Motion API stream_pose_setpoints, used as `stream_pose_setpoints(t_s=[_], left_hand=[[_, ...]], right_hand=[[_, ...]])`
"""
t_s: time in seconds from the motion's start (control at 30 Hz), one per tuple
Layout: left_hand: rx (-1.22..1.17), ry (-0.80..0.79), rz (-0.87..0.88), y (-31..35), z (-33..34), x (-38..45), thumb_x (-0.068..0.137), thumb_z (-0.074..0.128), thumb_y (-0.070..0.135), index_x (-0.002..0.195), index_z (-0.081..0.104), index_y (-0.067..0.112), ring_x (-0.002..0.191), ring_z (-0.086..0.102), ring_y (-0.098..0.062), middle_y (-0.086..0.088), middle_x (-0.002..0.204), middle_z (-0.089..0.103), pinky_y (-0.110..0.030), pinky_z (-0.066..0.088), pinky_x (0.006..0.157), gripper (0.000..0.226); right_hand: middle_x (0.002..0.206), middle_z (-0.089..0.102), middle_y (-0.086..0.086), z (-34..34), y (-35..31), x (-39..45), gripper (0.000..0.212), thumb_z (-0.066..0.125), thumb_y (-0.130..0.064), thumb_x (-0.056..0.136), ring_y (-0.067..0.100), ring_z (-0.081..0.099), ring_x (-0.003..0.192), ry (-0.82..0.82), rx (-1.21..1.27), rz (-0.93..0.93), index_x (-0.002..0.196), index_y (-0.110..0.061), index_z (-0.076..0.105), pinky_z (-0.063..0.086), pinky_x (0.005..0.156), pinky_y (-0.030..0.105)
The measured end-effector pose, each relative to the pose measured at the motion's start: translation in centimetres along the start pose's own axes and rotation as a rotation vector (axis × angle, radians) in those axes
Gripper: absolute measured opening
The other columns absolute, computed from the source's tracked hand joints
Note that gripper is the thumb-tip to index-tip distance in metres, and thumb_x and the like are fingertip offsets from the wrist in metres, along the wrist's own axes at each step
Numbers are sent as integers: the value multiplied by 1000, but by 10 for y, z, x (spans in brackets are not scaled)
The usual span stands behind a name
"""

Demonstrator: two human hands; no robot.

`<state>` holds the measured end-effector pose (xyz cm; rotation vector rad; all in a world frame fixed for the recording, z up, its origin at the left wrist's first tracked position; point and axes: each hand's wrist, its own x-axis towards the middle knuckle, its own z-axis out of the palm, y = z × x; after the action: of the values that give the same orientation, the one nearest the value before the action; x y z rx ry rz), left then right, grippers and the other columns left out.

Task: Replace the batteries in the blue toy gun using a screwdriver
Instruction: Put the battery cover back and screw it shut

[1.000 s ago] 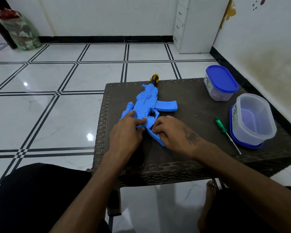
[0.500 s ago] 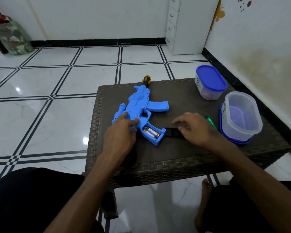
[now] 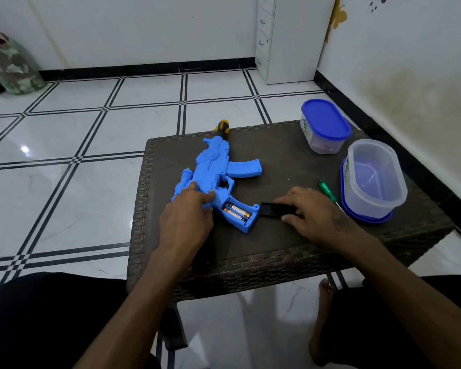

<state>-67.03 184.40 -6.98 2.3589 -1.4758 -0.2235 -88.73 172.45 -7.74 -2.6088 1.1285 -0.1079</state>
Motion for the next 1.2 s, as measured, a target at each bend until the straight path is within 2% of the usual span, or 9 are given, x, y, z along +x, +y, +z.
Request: stream_pose_setpoints(t_s=[0.17,0.3,0.5,0.63,0.73,0.77,0.87,1.03,1.2], left_hand=[[1,9,12,2,-1,1,94,55,23,131,59,33,113,57,-26,-5,140,49,-40,47,89,39],[27,11,8,3,-2,-1,95,53,22,132,59,32,118,53,-27,-5,140,48,-40,46,88,38],[40,-8,10,3,-3,0,95,53,22,134,56,34,121,52,-26,-4,144,46,-39,45,90,41],[39,-5,11,2,-4,-1,95,53,23,132,58,34,121,51,-27,-4,143,46,-40,45,93,39],[37,-5,17,2,-3,-2,95,53,24,131,58,34,121,51,-27,-4,143,46,-40,45,93,38],[39,-3,19,2,-3,-2,95,53,24,131,58,35,121,52,-27,-4,142,46,-40,45,92,38],[39,4,22,1,-2,-1,96,52,24,131,58,35,119,52,-27,-4,142,47,-41,45,92,38],[41,9,33,-1,0,0,96,52,26,131,58,35,116,54,-26,-2,141,46,-40,45,90,37],[56,3,29,-1,-1,0,97,51,26,133,57,35,120,51,-26,-2,144,44,-40,45,91,37]], right_hand=[[117,64,0,-2,-1,-6,29,57,-13,97,14,65,100,188,372,111,125,-22,57,57,85,31],[102,69,8,-5,-11,-1,24,57,-7,97,15,70,77,149,765,208,117,-19,59,58,64,23],[96,70,22,-3,-30,1,24,53,-1,98,16,67,70,50,982,200,118,-7,64,56,62,19],[101,68,15,10,-39,4,28,57,3,95,15,66,70,-13,946,175,118,-10,65,59,67,24],[108,65,12,15,-41,5,36,74,-6,84,28,69,78,57,782,117,119,-15,67,60,76,40],[111,62,8,16,-41,6,40,78,-10,81,28,69,80,90,680,94,118,-20,68,59,78,40],[107,55,-2,19,-45,4,42,79,-12,80,10,58,67,184,469,53,119,-23,70,52,70,20],[86,63,-6,20,-55,-5,27,83,-34,74,8,58,70,347,285,0,99,-27,74,52,71,28],[82,57,-7,30,-60,-2,26,87,-31,69,6,49,67,377,296,-5,86,-22,70,48,68,29]])
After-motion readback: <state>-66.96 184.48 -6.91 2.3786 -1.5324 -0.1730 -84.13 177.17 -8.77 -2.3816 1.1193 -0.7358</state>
